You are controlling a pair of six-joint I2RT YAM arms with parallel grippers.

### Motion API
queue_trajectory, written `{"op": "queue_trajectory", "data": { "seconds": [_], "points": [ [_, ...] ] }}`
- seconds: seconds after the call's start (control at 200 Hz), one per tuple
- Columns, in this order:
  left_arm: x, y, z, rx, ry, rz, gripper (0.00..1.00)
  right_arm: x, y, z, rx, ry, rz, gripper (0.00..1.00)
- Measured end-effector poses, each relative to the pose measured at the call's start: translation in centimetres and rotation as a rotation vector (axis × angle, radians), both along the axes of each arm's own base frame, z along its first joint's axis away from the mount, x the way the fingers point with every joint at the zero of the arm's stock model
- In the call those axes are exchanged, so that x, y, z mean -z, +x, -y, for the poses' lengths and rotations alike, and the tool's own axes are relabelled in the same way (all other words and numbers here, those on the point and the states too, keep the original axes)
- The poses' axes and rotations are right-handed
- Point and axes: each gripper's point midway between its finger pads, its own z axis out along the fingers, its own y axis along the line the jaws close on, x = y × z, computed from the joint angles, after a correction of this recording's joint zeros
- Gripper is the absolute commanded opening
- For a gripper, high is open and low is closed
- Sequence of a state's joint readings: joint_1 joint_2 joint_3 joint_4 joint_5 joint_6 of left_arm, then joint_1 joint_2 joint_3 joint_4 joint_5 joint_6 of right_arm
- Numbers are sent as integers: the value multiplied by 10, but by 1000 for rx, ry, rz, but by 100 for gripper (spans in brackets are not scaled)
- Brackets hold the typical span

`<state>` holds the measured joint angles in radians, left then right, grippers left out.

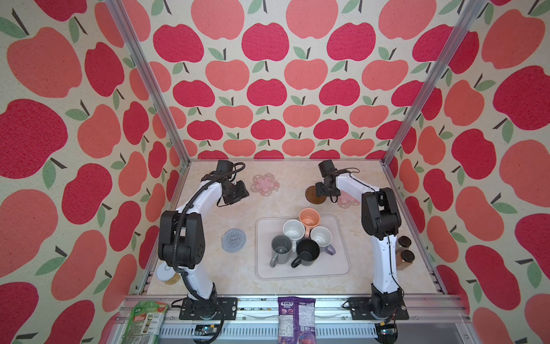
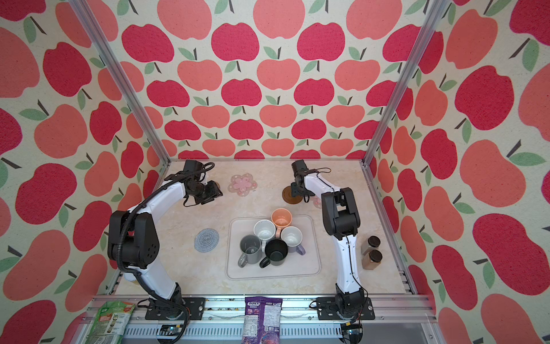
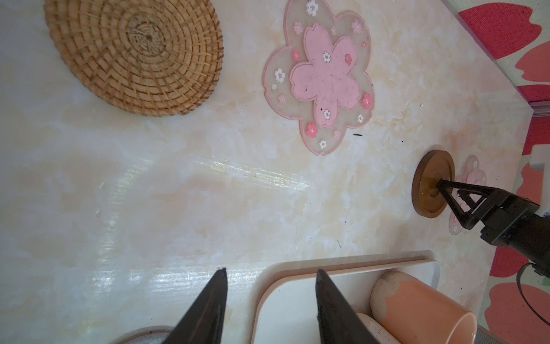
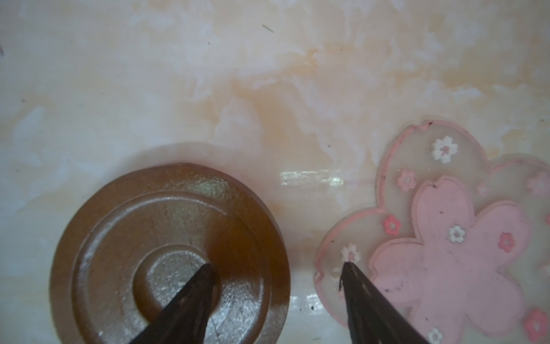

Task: Place cups on coasters
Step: Move the coaster to the top-center of the table, then move the coaster to the top-left of the table.

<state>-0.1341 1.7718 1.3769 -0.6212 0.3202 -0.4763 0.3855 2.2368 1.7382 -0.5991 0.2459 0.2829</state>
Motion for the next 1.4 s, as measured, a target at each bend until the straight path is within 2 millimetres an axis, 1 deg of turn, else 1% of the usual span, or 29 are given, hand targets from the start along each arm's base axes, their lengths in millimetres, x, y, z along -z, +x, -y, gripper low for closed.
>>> {"op": "queue_trajectory", "data": {
  "seconds": [0.16, 0.405, 0.495, 0.725, 0.84, 0.906, 1.026, 1.186, 1.266, 1.401],
  "points": [
    [2, -2, -2, -4, 14, -11, 51, -1, 0, 0, -1, 2, 1, 71],
    [5, -6, -6, -13, 51, -26, 51, -5, -9, 0, -8, 14, -13, 72],
    [6, -5, -8, -18, 70, -30, 51, -14, -10, 0, -11, 25, -4, 72],
    [9, 6, -20, -34, 142, -26, 51, -49, -12, -5, -31, 72, 59, 73],
    [12, 14, -30, -56, 168, -24, 49, -61, -13, -8, -52, 92, 84, 73],
    [15, 20, -38, -75, 178, -27, 44, -64, -14, -11, -66, 102, 92, 73],
    [24, 33, -55, -101, 192, -33, 37, -64, -18, -17, -93, 108, 98, 73],
    [39, 57, -75, -144, 208, -22, 34, -64, -25, -27, -123, 120, 97, 73],
    [45, 69, -79, -155, 213, -12, 33, -66, -28, -30, -133, 126, 101, 73],
    [53, 87, -80, -160, 218, 5, 33, -71, -31, -33, -148, 140, 117, 73]
  ]
}}
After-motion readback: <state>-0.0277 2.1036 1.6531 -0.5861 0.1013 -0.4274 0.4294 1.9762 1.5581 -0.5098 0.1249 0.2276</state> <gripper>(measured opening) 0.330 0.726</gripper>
